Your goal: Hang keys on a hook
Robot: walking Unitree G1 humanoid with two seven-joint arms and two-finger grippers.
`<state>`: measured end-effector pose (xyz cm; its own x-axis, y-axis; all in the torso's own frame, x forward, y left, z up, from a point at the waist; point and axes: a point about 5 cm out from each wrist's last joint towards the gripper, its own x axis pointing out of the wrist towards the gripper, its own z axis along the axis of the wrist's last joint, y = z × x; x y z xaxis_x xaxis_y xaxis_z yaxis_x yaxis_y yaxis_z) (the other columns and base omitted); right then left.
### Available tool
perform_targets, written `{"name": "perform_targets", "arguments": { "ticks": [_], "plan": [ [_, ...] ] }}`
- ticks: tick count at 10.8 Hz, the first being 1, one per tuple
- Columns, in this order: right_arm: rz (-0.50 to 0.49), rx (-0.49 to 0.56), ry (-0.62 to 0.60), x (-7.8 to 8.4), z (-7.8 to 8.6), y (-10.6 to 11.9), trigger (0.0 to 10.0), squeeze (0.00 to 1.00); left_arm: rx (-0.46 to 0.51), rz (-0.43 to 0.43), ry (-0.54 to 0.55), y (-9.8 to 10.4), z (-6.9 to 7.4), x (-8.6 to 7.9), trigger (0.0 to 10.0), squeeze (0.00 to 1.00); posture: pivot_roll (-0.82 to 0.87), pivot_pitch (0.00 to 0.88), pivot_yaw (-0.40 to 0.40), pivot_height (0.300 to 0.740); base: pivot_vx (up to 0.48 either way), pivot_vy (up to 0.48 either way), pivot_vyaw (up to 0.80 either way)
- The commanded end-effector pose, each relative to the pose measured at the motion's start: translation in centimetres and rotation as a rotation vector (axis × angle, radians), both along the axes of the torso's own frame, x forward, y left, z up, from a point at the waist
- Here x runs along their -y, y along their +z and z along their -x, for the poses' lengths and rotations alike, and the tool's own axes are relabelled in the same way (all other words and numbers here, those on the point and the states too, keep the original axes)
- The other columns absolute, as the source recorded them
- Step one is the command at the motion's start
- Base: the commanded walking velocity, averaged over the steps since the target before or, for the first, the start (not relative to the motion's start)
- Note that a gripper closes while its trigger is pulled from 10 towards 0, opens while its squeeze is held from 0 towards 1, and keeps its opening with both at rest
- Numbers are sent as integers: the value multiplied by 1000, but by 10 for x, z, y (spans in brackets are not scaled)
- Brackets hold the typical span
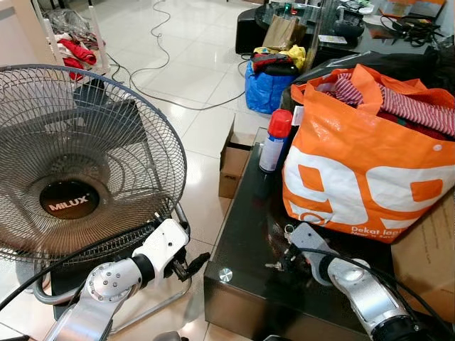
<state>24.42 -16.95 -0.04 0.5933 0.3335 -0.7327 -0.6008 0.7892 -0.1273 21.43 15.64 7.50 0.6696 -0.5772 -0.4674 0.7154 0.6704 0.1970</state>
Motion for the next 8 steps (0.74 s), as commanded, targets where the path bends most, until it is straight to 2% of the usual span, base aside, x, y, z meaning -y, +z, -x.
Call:
{"name": "perform_targets", "arguments": {
  "ticks": [1,2,4,6,8],
  "plan": [
    [-113,-102,-61,-2,8,-2,10000,0,10,4,-22,4,-1,4,10000,0,16,19,-44,740,0,0,0],
    [-143,-171,-88,-4,15,-7,10000,0,7,5,-22,3,-1,4,10000,0,15,23,-45,740,0,0,0],
    [-117,-221,-111,-6,21,-17,10000,0,2,4,-22,1,-1,4,10000,0,17,25,-45,740,0,0,0],
    [-168,-211,-117,-12,17,-11,10000,0,2,1,-19,1,-1,3,10000,0,24,27,-46,740,0,0,0],
    [-198,-214,-160,-12,12,-9,10000,0,1,-1,-18,1,-1,3,10000,0,22,29,-45,740,0,0,0]
  ]
}}
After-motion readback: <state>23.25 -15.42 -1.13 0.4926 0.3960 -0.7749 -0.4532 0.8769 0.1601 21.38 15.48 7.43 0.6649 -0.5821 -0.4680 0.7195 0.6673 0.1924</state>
